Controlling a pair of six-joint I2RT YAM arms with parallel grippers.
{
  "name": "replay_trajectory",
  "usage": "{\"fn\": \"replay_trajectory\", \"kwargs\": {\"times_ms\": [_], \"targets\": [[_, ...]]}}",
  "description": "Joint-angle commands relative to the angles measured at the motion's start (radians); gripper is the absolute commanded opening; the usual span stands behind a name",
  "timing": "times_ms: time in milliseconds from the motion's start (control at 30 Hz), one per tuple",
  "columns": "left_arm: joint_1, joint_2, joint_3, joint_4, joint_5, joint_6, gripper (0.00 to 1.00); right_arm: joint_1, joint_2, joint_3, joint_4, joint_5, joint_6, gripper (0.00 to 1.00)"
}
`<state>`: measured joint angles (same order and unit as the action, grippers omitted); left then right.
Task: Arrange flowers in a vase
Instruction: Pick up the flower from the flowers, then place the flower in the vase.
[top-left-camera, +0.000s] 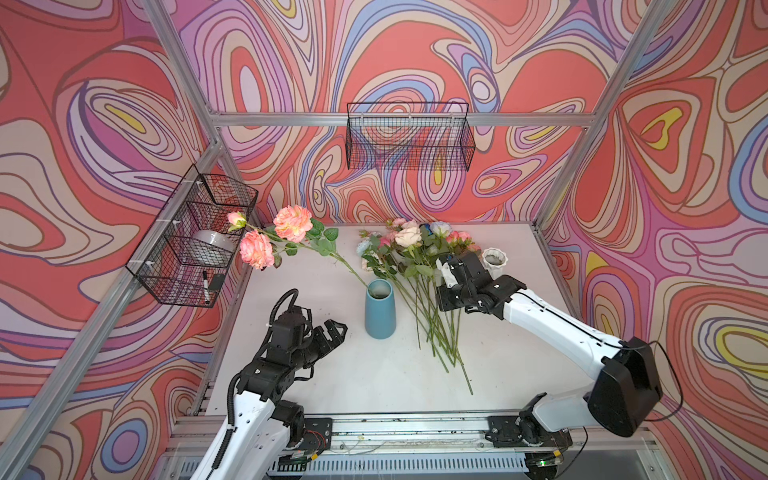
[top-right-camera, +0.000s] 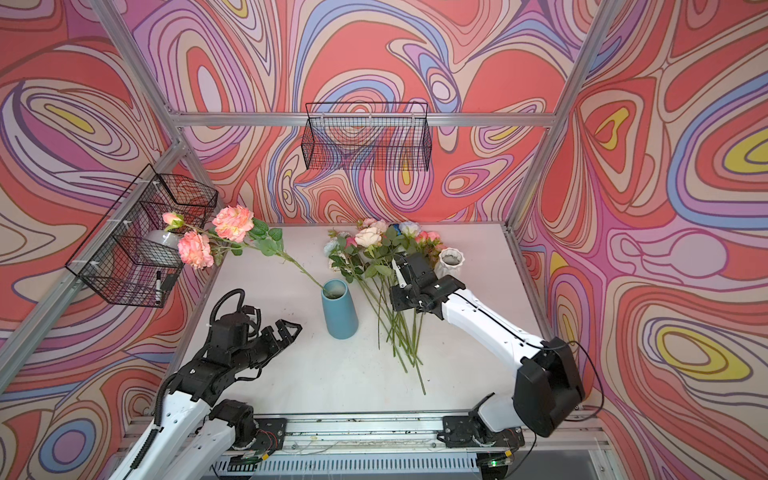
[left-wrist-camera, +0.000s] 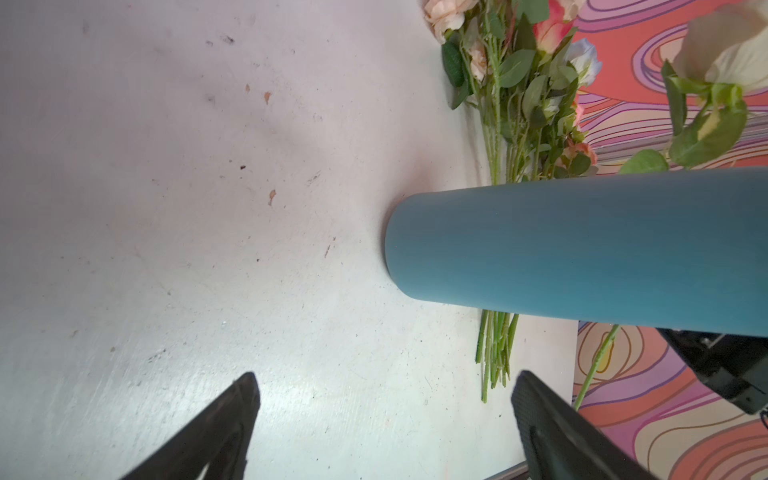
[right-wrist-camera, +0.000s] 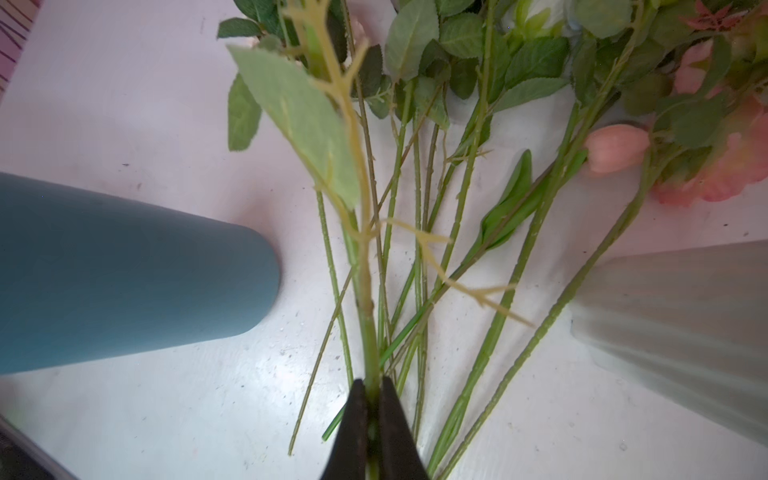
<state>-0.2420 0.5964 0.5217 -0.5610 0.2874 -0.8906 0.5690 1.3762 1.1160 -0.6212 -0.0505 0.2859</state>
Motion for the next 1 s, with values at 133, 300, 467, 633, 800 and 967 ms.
{"fn": "replay_trajectory", "kwargs": {"times_ms": [133,300,467,633,800,967], "targets": [[0.006,-0.01,0.076,-0.05,-0.03,0.022,0.97,0.008,-0.214,0.074,0.076,-0.067,0.054,0.0],[0.006,-0.011,0.098,-0.048,-0.014,0.029,0.97,0.104,-0.209,0.233,0.206,0.001,0.026,0.0],[0.006,-0.021,0.109,-0.061,-0.003,0.027,0.97,0.314,-0.079,0.411,0.378,0.189,-0.119,0.0],[0.006,-0.032,0.119,-0.077,0.003,0.025,0.97,0.39,0.041,0.542,0.547,0.265,-0.233,0.0],[0.006,-0.031,0.123,-0.082,0.012,0.028,0.97,0.396,0.128,0.643,0.592,0.283,-0.29,0.0],[0.006,-0.023,0.114,-0.065,0.029,0.022,0.97,0.397,0.188,0.613,0.687,0.316,-0.319,0.0]]}}
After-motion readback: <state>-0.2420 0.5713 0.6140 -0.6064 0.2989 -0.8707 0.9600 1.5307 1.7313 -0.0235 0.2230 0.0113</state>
